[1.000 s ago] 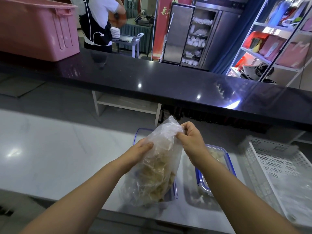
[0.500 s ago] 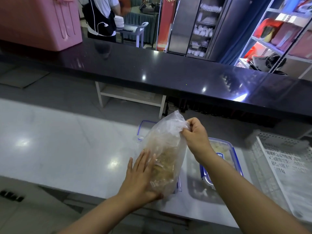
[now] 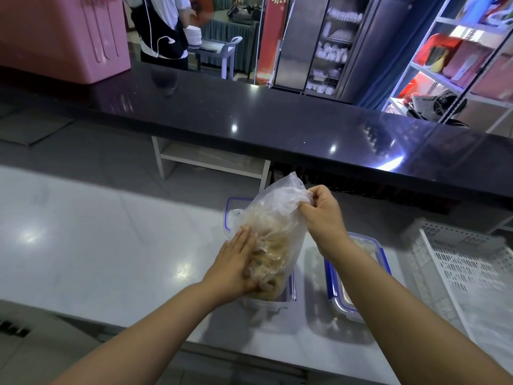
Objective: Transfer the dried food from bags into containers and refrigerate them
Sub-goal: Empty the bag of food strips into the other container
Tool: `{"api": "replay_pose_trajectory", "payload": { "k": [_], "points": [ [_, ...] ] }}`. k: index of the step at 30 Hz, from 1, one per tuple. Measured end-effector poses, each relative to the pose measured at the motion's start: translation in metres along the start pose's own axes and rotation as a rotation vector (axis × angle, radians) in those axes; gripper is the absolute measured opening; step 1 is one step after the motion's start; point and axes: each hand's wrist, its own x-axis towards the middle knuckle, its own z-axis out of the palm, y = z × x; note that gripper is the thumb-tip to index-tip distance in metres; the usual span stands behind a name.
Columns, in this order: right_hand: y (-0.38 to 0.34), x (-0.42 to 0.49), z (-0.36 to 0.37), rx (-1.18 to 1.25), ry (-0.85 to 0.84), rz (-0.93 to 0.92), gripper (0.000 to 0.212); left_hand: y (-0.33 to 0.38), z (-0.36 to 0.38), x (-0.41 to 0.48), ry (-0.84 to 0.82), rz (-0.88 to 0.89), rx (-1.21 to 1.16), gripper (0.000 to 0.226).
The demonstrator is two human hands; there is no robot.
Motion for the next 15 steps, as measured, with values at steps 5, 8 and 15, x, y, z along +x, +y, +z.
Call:
{"api": "replay_pose_trajectory", "payload": {
  "k": [5,8,15],
  "points": [
    [-0.01,0.002,0.0,0.027,-0.007,-0.046,0.015,-0.008,-0.011,-0.007,0.143,-0.07,-0.102,0.119],
    [-0.015,0.001,0.003,0.016,-0.03,-0.08,0.013,-0.012,-0.016,-0.007,0.177,-0.135,-0.155,0.124],
    [-0.026,0.006,0.004,0.031,0.026,-0.169,0.009,-0.008,-0.031,0.004,0.163,-0.147,-0.195,0.118]
  ]
}}
